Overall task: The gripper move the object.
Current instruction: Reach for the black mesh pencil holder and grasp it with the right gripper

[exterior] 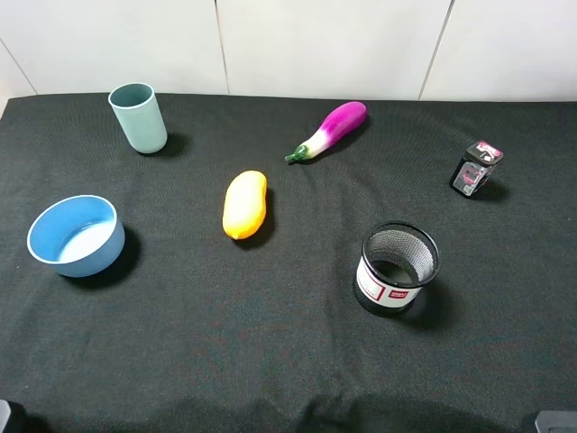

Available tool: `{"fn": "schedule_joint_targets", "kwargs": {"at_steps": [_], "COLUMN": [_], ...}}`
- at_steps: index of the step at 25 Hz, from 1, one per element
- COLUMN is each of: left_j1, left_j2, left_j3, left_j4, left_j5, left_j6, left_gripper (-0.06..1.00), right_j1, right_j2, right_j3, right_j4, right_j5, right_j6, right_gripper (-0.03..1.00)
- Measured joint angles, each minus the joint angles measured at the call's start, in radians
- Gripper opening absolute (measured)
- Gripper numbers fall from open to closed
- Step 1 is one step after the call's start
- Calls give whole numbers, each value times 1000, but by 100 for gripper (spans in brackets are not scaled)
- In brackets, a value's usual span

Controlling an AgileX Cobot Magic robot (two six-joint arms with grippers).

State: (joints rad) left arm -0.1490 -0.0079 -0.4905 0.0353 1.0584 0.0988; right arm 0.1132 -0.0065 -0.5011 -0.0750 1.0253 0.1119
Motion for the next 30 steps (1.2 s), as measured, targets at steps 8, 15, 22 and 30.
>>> {"fn": "schedule_joint_targets", "kwargs": {"at_steps": [8, 15, 22, 30], "left_j1": [0, 0, 0, 0], "left_j2": [0, 0, 0, 0], "left_j3": [0, 0, 0, 0], "left_j4": [0, 0, 0, 0], "left_j5": [0, 0, 0, 0], "left_j6": [0, 0, 0, 0], "left_gripper": [99, 99, 99, 99], "right_j1": [0, 0, 0, 0], "right_j2": [0, 0, 0, 160], "right_j3": [0, 0, 0, -84], "right_j4": [0, 1, 4, 8], "right_j5": [0, 0, 0, 62], "right_j6": [0, 0, 0, -1], "right_gripper": [69, 69, 69, 69]}}
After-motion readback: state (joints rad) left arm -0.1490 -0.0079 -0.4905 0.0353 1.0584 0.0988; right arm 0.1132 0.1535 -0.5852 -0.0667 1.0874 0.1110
